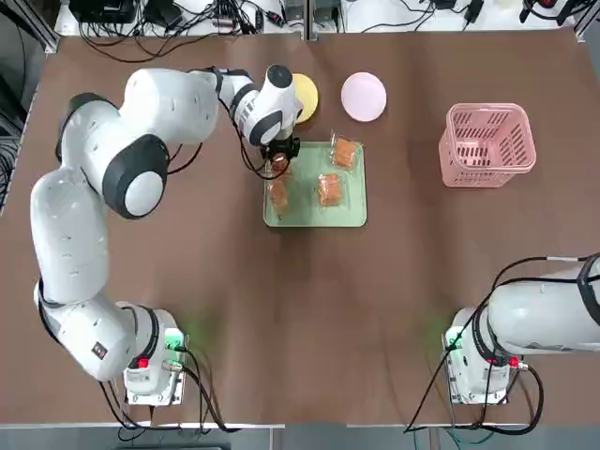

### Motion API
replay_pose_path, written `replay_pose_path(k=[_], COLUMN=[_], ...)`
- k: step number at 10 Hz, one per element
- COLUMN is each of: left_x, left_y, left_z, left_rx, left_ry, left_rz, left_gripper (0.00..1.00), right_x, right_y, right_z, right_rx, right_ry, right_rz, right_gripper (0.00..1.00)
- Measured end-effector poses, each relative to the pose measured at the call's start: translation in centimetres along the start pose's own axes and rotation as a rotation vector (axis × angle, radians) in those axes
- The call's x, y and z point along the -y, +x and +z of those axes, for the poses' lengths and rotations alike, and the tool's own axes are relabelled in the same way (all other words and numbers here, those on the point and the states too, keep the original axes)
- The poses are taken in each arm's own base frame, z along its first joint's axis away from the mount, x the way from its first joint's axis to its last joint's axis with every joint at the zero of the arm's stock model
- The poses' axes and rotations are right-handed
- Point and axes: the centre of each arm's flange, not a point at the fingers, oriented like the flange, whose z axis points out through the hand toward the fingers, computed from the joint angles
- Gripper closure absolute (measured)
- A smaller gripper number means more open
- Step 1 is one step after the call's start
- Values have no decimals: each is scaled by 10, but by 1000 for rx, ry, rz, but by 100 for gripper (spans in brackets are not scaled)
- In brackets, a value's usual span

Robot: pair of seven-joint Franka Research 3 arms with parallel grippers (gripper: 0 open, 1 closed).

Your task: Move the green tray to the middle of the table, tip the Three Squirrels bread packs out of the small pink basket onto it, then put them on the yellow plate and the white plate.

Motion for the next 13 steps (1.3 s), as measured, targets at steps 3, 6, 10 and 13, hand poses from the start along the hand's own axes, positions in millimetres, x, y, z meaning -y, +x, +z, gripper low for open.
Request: replay_pose_path(k=[3,6,10,13], left_x=[4,4,-9,-64], left_y=[4,8,-3,-65], left_z=[1,-8,-54,-78], left_rx=[0,-10,5,103], left_ry=[1,-9,-5,-64], left_rz=[-10,-11,-1,31], left_gripper=[19,0,0,0], right_x=[0,0,0,-1], right_y=[0,0,0,0], right_z=[0,0,0,0], right_rx=[0,0,1,1], right_ry=[0,0,0,0], right_rz=[0,1,1,2], right_gripper=[3,3,3,3])
